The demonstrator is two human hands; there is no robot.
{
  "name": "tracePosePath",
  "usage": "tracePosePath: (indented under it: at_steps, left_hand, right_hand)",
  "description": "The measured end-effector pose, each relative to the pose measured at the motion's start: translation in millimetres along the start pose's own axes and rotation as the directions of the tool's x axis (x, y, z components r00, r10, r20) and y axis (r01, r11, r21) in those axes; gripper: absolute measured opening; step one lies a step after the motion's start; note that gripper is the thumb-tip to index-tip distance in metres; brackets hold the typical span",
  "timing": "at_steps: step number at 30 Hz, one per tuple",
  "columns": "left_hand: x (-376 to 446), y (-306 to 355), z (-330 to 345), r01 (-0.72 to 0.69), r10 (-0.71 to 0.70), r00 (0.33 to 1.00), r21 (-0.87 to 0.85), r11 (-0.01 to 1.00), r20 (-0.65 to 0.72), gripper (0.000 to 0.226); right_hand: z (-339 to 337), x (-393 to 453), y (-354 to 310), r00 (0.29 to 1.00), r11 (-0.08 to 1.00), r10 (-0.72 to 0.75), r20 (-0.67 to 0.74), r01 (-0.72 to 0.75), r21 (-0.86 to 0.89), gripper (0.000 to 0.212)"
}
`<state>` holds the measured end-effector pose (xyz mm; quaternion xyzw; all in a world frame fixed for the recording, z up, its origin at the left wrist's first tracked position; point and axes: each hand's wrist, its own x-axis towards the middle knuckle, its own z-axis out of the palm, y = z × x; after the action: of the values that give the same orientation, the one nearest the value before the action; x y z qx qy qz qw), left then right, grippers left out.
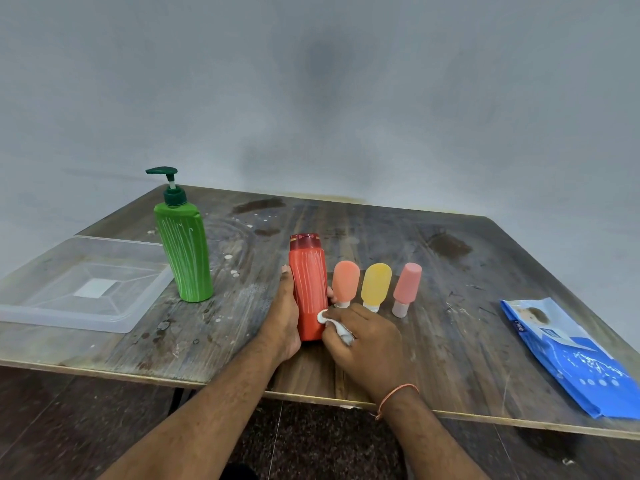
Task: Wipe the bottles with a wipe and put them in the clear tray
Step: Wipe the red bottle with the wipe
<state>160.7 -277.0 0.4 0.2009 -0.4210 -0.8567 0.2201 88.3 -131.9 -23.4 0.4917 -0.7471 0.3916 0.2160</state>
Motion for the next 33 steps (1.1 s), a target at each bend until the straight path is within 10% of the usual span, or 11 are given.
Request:
tracePosePath:
  at_steps: [33]
  left_hand:
    - [-4.1,1.5,1.7,-0.004,0.006,1.000,0.071,0.997,-0.031,0.084]
  right_hand:
    - [-2.6,0.9,-2.5,0.999,0.999,0.028,-0.034,-0.027,0.035,0.023]
